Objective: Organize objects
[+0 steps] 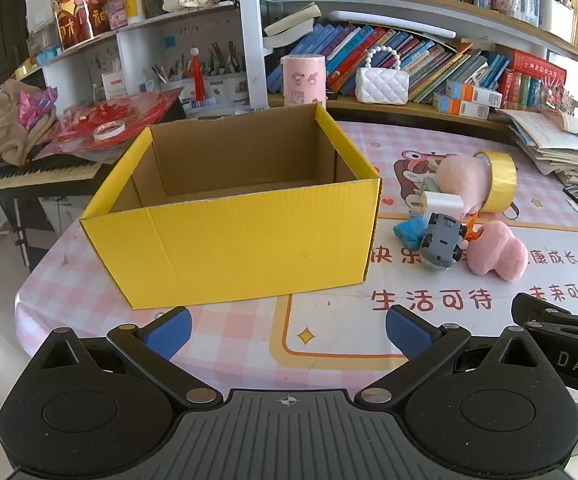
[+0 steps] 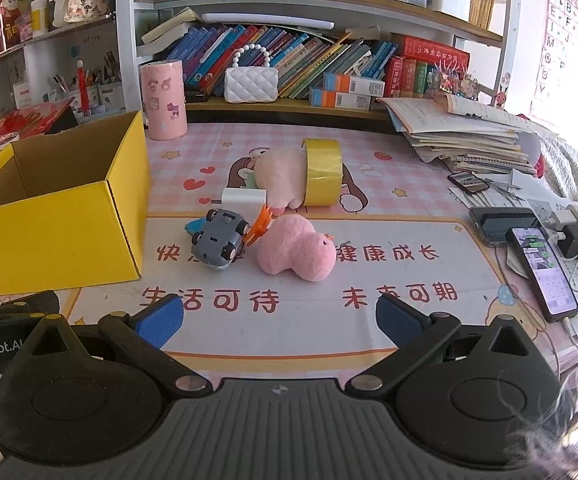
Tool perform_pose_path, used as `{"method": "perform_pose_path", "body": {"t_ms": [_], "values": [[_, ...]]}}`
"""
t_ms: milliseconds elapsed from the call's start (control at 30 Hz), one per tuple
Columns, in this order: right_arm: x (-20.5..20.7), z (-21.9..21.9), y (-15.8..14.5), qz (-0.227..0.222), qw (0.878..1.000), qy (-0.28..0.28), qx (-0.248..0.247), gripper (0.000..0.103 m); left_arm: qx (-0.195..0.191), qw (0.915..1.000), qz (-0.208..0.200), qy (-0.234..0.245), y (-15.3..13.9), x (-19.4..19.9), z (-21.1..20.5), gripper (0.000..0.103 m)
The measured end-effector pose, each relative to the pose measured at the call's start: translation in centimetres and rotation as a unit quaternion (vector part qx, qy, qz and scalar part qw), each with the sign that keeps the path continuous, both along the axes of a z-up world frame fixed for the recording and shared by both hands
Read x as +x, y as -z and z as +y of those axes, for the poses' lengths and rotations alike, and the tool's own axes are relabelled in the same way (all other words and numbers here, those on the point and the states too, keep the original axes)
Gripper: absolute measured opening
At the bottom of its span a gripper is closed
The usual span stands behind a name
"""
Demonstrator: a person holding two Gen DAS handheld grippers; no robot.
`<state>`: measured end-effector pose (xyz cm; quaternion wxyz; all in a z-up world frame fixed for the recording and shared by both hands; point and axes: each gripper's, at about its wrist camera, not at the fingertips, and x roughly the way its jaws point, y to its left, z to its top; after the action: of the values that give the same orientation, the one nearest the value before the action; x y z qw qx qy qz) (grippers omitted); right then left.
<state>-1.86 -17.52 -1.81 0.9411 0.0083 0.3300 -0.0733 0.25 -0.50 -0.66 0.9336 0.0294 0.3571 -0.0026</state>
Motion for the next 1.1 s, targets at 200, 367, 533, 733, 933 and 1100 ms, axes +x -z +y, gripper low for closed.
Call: {"method": "perform_pose_path", "body": {"t_ms": [200, 367, 533, 733, 933, 1100], "values": [[0.21, -0.07, -0.03, 0.001, 1.0, -0.001, 0.006, 0.103, -0.002, 1.0, 0.004, 0.0, 0.07, 0.08, 0.08, 0.103], [0.22, -0.04, -0.02, 0.002, 1.0, 0.0, 0.005, 0.103, -0.002, 1.0, 0.008, 0.0, 0.13, 0.25, 0.22, 0.103], [0.29, -0.03, 0.0, 0.002, 1.0, 0.0, 0.005, 0.103, -0.002, 1.0, 0.008, 0.001, 0.1, 0.27, 0.21, 0.103], [0.29, -0.03, -0.01, 0.003, 1.0, 0.0, 0.005, 0.103, -0.002, 1.0, 0.009, -0.001, 0.1, 0.29, 0.27, 0.103], [0.34, 0.03, 0.03, 0.002, 1.0, 0.0, 0.005, 0.103, -0.007, 1.0, 0.005, 0.004, -0.09, 0.28, 0.46, 0.103], [0.34, 0.05, 0.06, -0.002, 1.0, 0.001, 0.005, 0.103, -0.008, 0.9999, 0.002, 0.005, -0.23, 0.27, 0.53, 0.103]]}}
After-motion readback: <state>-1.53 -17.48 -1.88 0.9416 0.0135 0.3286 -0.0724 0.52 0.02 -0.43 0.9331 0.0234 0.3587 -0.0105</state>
